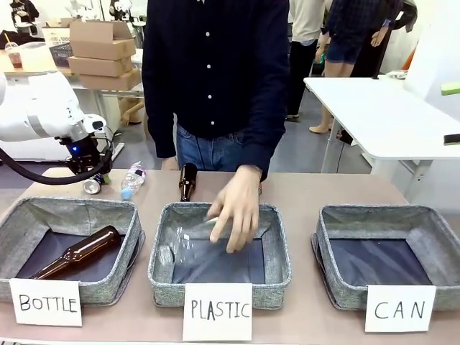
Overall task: Sort the can waste into the basket.
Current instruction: Pick up the can waste from the table and place it in the right Fabric basket.
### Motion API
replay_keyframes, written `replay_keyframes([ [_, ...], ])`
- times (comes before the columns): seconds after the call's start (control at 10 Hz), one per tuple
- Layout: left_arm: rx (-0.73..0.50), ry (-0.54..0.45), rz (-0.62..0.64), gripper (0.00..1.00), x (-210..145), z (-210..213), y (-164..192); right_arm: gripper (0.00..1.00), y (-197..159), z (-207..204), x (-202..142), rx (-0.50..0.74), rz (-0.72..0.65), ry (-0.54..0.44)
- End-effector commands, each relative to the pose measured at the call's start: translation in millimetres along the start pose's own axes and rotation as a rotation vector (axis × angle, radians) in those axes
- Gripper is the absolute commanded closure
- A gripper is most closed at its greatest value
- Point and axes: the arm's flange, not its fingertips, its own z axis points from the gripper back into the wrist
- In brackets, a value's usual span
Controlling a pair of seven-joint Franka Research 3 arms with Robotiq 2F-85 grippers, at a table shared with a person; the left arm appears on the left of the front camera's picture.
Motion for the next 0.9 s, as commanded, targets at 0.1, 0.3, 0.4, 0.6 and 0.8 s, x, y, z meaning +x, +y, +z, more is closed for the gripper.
replay_keyframes([
  [0.1,0.029,0.01,0.027,1.0,5.1,3.6,-1.4,0.0,3.1,0.5,2.0,0.031,0.001,-0.001],
  [0.3,0.031,0.002,0.028,1.0,4.7,6.5,-1.1,0.0,3.1,0.5,2.0,0.031,0.001,-0.001],
  [0.4,0.028,-0.004,0.035,1.0,4.5,8.8,-0.9,0.0,3.1,0.5,2.0,0.031,0.001,-0.001],
  [0.6,0.033,-0.028,0.056,1.0,-0.9,27.4,1.3,0.0,3.1,0.5,2.0,0.031,0.001,-0.001],
  [0.8,-0.037,-0.055,-0.015,1.0,-43.4,117.8,-5.5,0.0,3.1,0.5,2.0,0.031,0.001,-0.001],
])
